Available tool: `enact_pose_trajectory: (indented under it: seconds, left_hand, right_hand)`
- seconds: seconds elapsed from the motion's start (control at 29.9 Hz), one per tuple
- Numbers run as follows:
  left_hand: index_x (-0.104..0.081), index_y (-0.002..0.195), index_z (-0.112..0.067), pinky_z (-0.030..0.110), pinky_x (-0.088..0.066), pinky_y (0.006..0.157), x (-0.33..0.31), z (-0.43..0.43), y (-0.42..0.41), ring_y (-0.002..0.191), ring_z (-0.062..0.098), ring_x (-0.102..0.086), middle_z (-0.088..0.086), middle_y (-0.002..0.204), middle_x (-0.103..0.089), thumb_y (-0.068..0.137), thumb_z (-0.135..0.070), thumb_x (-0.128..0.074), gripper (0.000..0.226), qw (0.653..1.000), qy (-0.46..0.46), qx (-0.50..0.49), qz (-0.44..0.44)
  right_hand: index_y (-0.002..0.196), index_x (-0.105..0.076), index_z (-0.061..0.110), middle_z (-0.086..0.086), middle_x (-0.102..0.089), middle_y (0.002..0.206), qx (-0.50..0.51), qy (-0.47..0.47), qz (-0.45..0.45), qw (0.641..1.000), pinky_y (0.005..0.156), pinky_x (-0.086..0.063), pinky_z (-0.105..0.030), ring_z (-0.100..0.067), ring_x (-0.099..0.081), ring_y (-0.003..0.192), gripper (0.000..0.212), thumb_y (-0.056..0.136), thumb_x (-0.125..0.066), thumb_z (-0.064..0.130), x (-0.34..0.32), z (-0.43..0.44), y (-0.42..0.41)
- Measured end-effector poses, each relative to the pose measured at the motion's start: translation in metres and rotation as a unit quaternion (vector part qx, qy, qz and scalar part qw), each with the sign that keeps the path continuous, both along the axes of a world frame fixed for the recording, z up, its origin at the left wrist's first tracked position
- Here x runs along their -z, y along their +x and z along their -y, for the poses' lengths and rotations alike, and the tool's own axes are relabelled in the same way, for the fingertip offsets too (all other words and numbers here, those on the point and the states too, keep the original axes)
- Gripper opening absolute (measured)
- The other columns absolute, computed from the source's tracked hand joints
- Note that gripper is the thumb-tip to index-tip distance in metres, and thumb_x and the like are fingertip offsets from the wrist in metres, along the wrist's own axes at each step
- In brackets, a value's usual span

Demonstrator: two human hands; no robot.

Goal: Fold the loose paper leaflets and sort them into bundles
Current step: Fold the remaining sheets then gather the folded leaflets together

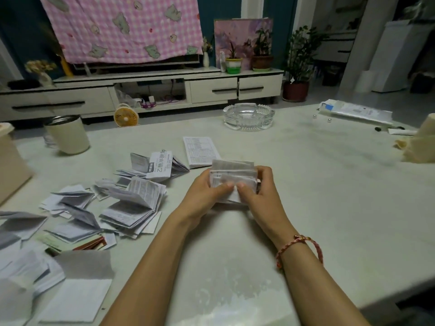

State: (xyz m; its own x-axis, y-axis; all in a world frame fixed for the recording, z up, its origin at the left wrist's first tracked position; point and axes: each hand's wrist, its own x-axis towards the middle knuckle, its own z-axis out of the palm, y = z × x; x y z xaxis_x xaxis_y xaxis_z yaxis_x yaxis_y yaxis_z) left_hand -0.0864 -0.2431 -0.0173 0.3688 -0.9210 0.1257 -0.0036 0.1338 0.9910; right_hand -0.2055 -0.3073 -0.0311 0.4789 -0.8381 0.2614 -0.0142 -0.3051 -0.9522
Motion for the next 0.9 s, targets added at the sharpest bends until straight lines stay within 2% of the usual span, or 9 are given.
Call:
enact_pose_trajectory:
  seconds: [0.13,0.27,0.4,0.47,0.5,0.57,0.64,0.8,0.9]
  left_hand:
    - [-0.055,0.095,-0.021,0.013,-0.05,0.073,0.001,0.001,-0.005,0.075,-0.002,-0.063,-0.003,0.092,-0.066,0.086,0.004,-0.059,0.027,0.997,-0.016,-0.057,0.058]
    - [-0.058,0.094,-0.023,0.028,-0.048,0.084,0.005,0.002,-0.005,0.085,0.01,-0.062,-0.001,0.094,-0.067,0.082,-0.002,-0.065,0.026,0.984,-0.043,-0.109,0.135]
    - [-0.062,0.084,-0.022,0.027,-0.049,0.076,0.0,0.0,-0.009,0.075,0.01,-0.062,-0.001,0.082,-0.068,0.079,0.001,-0.068,0.024,0.983,-0.044,-0.142,0.105]
    - [-0.064,0.082,-0.017,0.023,-0.051,0.067,-0.002,0.002,-0.017,0.068,0.009,-0.062,0.0,0.077,-0.068,0.078,-0.001,-0.07,0.017,0.985,-0.028,-0.169,0.003]
    - [-0.065,0.084,-0.014,0.023,-0.053,0.065,-0.003,0.004,-0.021,0.066,0.011,-0.064,0.002,0.077,-0.069,0.079,-0.002,-0.07,0.013,0.98,-0.03,-0.162,-0.116]
    - [-0.066,0.088,-0.007,0.028,-0.058,0.062,-0.009,0.008,-0.03,0.065,0.017,-0.068,0.009,0.077,-0.071,0.082,-0.005,-0.065,0.006,0.925,-0.037,-0.108,-0.362]
    - [-0.065,0.09,-0.005,0.031,-0.058,0.061,-0.014,0.01,-0.022,0.063,0.019,-0.069,0.011,0.077,-0.071,0.086,-0.009,-0.062,0.006,0.89,-0.051,-0.121,-0.437]
    - [-0.064,0.099,-0.006,0.023,-0.053,0.05,-0.023,-0.004,0.017,0.067,0.016,-0.066,0.009,0.087,-0.069,0.088,-0.017,-0.062,0.015,0.902,-0.09,-0.288,-0.308]
    - [-0.059,0.112,-0.007,0.025,-0.053,0.064,-0.029,-0.014,0.029,0.087,0.02,-0.065,0.009,0.102,-0.067,0.092,-0.013,-0.055,0.02,0.89,-0.115,-0.357,-0.26]
  right_hand:
    - [0.13,-0.032,0.021,0.004,-0.061,0.104,-0.015,0.017,0.017,1.0,0.09,-0.05,-0.032,-0.017,-0.063,0.099,0.055,0.085,-0.06,0.004,0.002,0.002,-0.001]
    - [0.095,-0.048,0.028,0.002,-0.065,0.097,0.015,-0.014,0.019,1.0,0.079,-0.055,-0.033,-0.015,-0.065,0.089,0.033,0.082,-0.066,0.003,0.0,0.003,-0.001]
    - [0.089,-0.05,0.02,-0.005,-0.065,0.087,0.004,0.077,0.091,0.993,0.052,-0.054,-0.026,-0.007,-0.065,0.068,0.029,0.082,-0.061,-0.006,-0.006,-0.002,-0.003]
    - [0.097,-0.051,0.015,-0.01,-0.066,0.091,0.011,0.161,0.152,0.975,0.05,-0.055,-0.027,-0.018,-0.066,0.072,0.027,0.083,-0.061,-0.006,-0.007,-0.008,0.001]
    - [0.101,-0.05,0.012,-0.011,-0.066,0.093,0.018,0.19,0.176,0.966,0.051,-0.056,-0.027,-0.021,-0.065,0.074,0.027,0.083,-0.061,-0.006,-0.009,-0.013,0.008]
    - [0.107,-0.049,0.008,-0.012,-0.066,0.095,0.037,0.198,0.179,0.963,0.06,-0.055,-0.023,-0.02,-0.065,0.077,0.029,0.083,-0.061,-0.005,-0.01,-0.023,0.022]
    - [0.107,-0.048,0.008,-0.011,-0.067,0.096,0.034,0.191,0.159,0.968,0.067,-0.053,-0.024,-0.018,-0.065,0.079,0.028,0.084,-0.062,-0.001,-0.017,-0.03,0.039]
    - [0.101,-0.053,0.008,-0.005,-0.066,0.084,-0.081,0.209,0.126,0.966,0.054,-0.054,-0.024,-0.007,-0.064,0.064,0.021,0.085,-0.061,-0.002,-0.041,-0.034,0.078]
    - [0.109,-0.054,0.001,-0.004,-0.064,0.079,-0.117,0.213,0.135,0.961,0.047,-0.047,-0.016,0.0,-0.061,0.054,0.024,0.086,-0.059,-0.003,-0.047,-0.043,0.107]
